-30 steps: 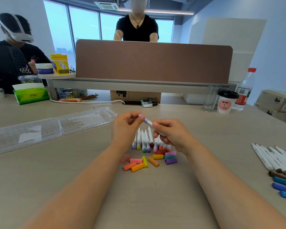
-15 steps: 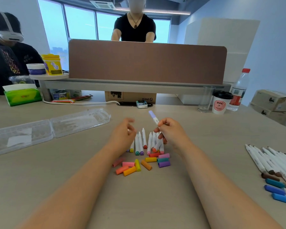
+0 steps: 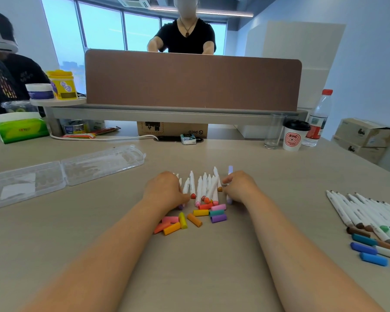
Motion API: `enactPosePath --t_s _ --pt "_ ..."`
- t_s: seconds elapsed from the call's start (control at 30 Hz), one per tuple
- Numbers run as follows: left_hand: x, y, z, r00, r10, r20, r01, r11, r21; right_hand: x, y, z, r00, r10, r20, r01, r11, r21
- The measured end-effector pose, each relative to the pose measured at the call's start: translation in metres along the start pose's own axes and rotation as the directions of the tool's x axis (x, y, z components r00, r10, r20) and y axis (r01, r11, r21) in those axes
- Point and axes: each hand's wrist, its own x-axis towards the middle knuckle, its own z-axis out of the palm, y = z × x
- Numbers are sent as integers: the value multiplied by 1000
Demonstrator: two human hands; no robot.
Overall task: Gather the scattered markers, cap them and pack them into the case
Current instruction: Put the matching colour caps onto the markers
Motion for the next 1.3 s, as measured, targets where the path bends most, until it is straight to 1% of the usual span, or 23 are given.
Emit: enactPosePath --t_s 0.07,0.13,0.27,0.33,0.37,0.4,0.43,0.47,0.5,0.53,0.57,0.6,0.7,0.77,0.87,1.0,1.07,1.17,1.23,1.3 --pt "0 1 0 1000 -15 1 15 999 48 1 3 -4 1000 -5 25 8 996 -94" --pt "0 1 1 1000 -21 -9 21 996 89 0 7 -6 1000 -6 16 8 994 -105" --pt "2 0 5 1000 -10 -21 12 996 92 0 12 -3 999 -13 -31 12 999 -34" --pt "3 -1 5 1000 -15 -28 17 997 71 -2 11 -5 990 -18 -138 26 998 56" --pt "3 -2 3 999 -19 -38 21 998 57 -6 8 -7 981 -38 -190 63 990 126" --pt "3 -3 1 998 -26 -57 27 999 31 -10 6 -11 973 -93 -213 132 975 180" --pt "3 -4 -2 996 -34 -78 34 999 -6 -17 4 -15 967 -181 -181 217 955 203" --pt "3 -5 -4 994 -43 -98 38 998 -51 -25 2 -19 954 -283 -95 297 931 213" --pt "2 -5 -6 992 -49 -112 38 995 -95 -34 0 -22 934 -358 15 346 913 215" --pt "1 -5 -7 991 -48 -123 31 990 -138 -42 -1 -26 910 -395 123 366 908 206" --pt "-1 -4 -8 990 -45 -133 20 983 -181 -48 -2 -27 891 -405 205 371 910 185" --pt "-2 -4 -8 989 -43 -143 9 973 -231 -51 -2 -28 878 -403 258 373 914 157" --pt "-3 -4 -7 981 -52 -184 -25 919 -394 -52 -3 -26 862 -388 327 388 919 67" --pt "-3 -6 -5 982 -72 -177 -22 877 -480 -50 -4 -23 863 -392 319 397 916 51" --pt "-2 -10 -4 985 -100 -138 1 814 -581 -46 -6 -18 881 -399 256 398 916 56" --pt "-1 -17 -2 990 -87 -114 -2 787 -616 -39 -5 -13 905 -399 150 397 917 45" --pt "0 -19 -2 990 -79 -113 -11 773 -634 -38 -5 -11 902 -400 161 402 915 20" --pt "0 -22 -2 988 -67 -137 -32 786 -617 -38 -5 -10 903 -390 181 396 918 1" --pt "-1 -22 -3 985 -50 -164 -60 795 -604 -38 -3 -13 905 -401 139 400 916 41" --pt "-2 -23 -4 981 -44 -188 -80 793 -604 -34 0 -17 913 -406 30 396 902 172"
